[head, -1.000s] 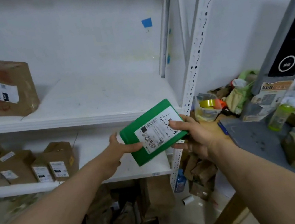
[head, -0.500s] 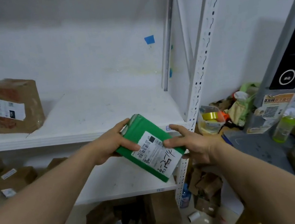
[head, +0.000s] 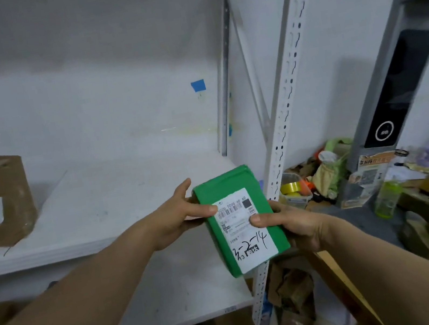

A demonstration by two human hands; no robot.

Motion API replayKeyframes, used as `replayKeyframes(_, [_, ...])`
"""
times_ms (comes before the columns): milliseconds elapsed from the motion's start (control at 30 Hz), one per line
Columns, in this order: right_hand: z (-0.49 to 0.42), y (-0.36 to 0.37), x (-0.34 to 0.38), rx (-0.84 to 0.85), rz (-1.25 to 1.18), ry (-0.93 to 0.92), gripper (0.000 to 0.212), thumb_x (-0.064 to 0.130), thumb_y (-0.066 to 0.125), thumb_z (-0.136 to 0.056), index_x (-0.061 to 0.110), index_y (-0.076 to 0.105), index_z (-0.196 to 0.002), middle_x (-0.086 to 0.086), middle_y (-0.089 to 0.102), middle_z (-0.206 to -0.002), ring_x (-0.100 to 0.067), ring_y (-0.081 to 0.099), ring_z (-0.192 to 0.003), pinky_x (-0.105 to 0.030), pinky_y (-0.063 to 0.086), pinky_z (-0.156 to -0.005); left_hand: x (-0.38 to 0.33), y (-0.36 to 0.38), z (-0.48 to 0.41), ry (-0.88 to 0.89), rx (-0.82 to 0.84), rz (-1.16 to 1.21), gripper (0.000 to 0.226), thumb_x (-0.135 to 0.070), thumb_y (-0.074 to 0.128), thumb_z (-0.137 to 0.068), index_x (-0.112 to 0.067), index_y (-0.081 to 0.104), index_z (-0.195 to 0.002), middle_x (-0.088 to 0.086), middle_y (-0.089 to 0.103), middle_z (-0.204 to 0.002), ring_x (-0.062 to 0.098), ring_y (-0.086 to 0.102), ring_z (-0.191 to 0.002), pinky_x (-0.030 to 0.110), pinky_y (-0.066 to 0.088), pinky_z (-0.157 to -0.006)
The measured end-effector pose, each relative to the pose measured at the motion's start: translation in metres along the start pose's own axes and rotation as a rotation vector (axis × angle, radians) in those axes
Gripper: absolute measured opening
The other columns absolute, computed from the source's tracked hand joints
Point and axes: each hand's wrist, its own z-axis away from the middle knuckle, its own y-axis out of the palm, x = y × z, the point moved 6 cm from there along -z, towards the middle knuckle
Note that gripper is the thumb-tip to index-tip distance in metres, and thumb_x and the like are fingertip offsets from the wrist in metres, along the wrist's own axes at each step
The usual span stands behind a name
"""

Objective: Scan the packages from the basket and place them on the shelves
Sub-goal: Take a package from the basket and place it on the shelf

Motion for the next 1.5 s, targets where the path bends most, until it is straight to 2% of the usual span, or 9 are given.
replayKeyframes(133, [0.005,-0.019,-0.010,-0.014,-0.051,-0.013,0.099,0.027,0.095,-0.063,0.017,0.042,-0.146,-0.019,0.067,-0.129,-0.039,0.065,-0.118,-0.059,0.051,-0.101,0.027,0.025,-0.019,-0.048,0.154,0.012,0.114,-0.010,0.089,-0.055,-0.034,0.030,-0.150,0.006,0.069,-0.128,0.028,0.061,-0.124,0.051,0.043,-0.111])
replayKeyframes(267, [0.001,-0.040,-0.017,-0.038,-0.071,-0.030,0.108,0.027,0.099,-0.057,0.017,0.041,-0.147,-0.019,0.067,-0.130,-0.040,0.065,-0.119,-0.060,0.048,-0.104,0.041,0.049,-0.037,-0.098,0.152,0.005,0.100,-0.004,0.085,-0.062,-0.032,0.036,-0.145,0.002,0.071,-0.124,0.028,0.062,-0.122,0.059,0.047,-0.103])
replayKeyframes(567, [0.007,-0.102,-0.036,0.009,-0.113,-0.004,0.070,0.019,0.077,-0.080,0.015,0.047,-0.143,-0.018,0.066,-0.132,-0.038,0.063,-0.122,-0.062,0.045,-0.106,0.064,0.111,-0.087,-0.175,0.127,-0.057,0.096,-0.008,0.086,-0.060,-0.038,0.038,-0.138,0.001,0.074,-0.116,0.030,0.064,-0.117,0.061,0.051,-0.097])
replayKeyframes(733, [0.007,-0.155,-0.052,0.002,-0.084,0.045,0.070,0.027,0.082,-0.078,0.018,0.051,-0.140,-0.016,0.067,-0.131,-0.037,0.064,-0.121,-0.060,0.046,-0.106,0.077,0.146,-0.123,-0.215,0.078,-0.053,0.095,-0.009,0.087,-0.060,-0.038,0.039,-0.136,0.000,0.074,-0.115,0.027,0.064,-0.117,0.058,0.053,-0.094])
replayKeyframes(900, [0.008,-0.223,-0.089,-0.237,0.098,0.183,0.056,0.031,0.087,-0.077,0.020,0.062,-0.126,-0.004,0.076,-0.111,-0.024,0.072,-0.106,-0.045,0.058,-0.090,0.105,0.183,-0.153,-0.308,-0.024,-0.137,0.065,-0.003,0.083,-0.072,-0.031,0.049,-0.120,0.002,0.068,-0.122,0.027,0.059,-0.119,0.055,0.050,-0.098])
replayKeyframes(1067, [0.019,-0.315,-0.139,-0.625,0.127,0.296,0.009,0.006,0.068,-0.092,0.007,0.066,-0.101,-0.013,0.068,-0.088,-0.023,0.058,-0.068,-0.031,0.044,-0.055,0.143,0.216,-0.177,-0.397,-0.188,-0.102,0.082,-0.003,0.087,-0.065,-0.022,0.042,-0.131,0.000,0.065,-0.118,0.028,0.055,-0.117,0.056,0.048,-0.101])
replayKeyframes(1167, [0.031,-0.359,-0.171,-0.739,0.284,0.346,0.011,0.005,0.070,-0.088,0.005,0.064,-0.078,-0.016,0.059,-0.078,-0.026,0.054,-0.069,-0.035,0.042,-0.060,0.161,0.237,-0.189,-0.434,-0.201,-0.104,0.080,0.000,0.085,-0.067,-0.019,0.043,-0.132,0.003,0.063,-0.125,0.031,0.054,-0.122,0.054,0.046,-0.102])
replayKeyframes(1300, [0.044,-0.390,-0.221,-0.761,0.451,0.494,0.021,0.015,0.067,-0.093,0.008,0.057,-0.076,-0.009,0.053,-0.075,-0.023,0.051,-0.068,-0.033,0.043,-0.063,0.183,0.264,-0.200,-0.477,-0.195,-0.098,0.073,0.003,0.083,-0.069,-0.019,0.046,-0.128,0.004,0.063,-0.130,0.033,0.052,-0.128,0.053,0.045,-0.104])
replayKeyframes(1500, [0.038,-0.392,-0.291,-0.593,0.522,0.653,0.016,0.014,0.061,-0.097,0.003,0.061,-0.108,-0.018,0.062,-0.103,-0.030,0.062,-0.094,-0.042,0.055,-0.086,0.204,0.288,-0.205,-0.550,-0.198,-0.172,0.049,0.006,0.077,-0.078,-0.029,0.046,-0.091,0.003,0.061,-0.132,0.033,0.048,-0.132,0.050,0.038,-0.107])
